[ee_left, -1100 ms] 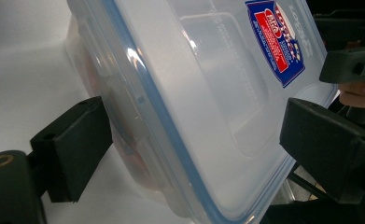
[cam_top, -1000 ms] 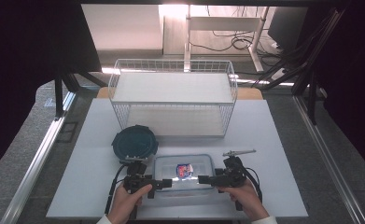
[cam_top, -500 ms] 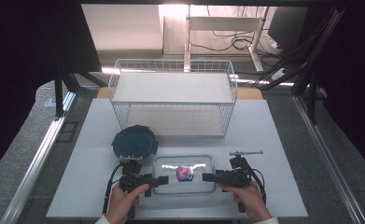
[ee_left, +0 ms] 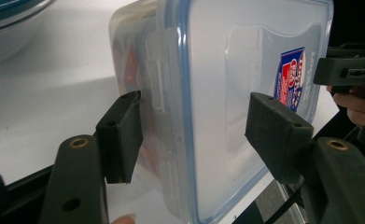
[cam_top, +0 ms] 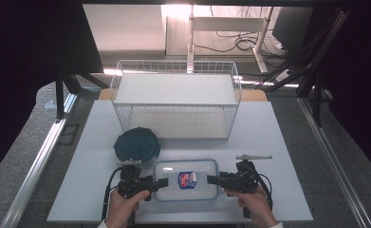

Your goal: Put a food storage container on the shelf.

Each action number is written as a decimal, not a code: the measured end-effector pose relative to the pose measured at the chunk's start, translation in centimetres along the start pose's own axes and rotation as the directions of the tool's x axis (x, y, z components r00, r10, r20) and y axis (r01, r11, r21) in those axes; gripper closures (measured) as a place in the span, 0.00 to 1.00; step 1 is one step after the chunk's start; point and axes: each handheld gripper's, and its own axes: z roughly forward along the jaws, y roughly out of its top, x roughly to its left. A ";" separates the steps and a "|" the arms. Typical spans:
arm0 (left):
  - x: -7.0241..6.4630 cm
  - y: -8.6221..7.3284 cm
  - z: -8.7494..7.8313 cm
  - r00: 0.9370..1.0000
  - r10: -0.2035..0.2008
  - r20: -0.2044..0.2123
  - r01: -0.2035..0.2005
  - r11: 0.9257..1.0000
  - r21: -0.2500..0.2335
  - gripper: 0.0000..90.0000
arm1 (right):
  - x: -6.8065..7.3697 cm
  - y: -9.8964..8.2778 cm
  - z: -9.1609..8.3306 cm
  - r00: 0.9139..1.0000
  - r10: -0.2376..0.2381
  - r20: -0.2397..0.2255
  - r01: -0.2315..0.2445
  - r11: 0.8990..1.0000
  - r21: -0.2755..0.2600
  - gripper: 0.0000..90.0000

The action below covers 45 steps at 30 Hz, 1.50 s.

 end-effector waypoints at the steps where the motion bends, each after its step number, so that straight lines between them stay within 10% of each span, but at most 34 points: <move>1: 0.0 0.0 0.0 1.000 0.003 -0.001 -0.003 1.000 -0.001 0.43 | 0.1 0.0 -0.1 1.000 -0.005 0.001 0.005 1.000 -0.003 0.47; 31: -1.6 1.8 -2.2 0.995 0.104 -0.011 -0.105 0.993 -0.048 0.42 | 2.5 1.7 -1.8 0.989 -0.144 0.033 0.146 0.987 -0.069 0.47; 45: -2.3 5.5 -3.9 0.988 0.155 -0.019 -0.156 0.985 -0.080 0.43 | 3.8 4.9 -2.5 0.981 -0.189 0.044 0.193 0.974 -0.116 0.47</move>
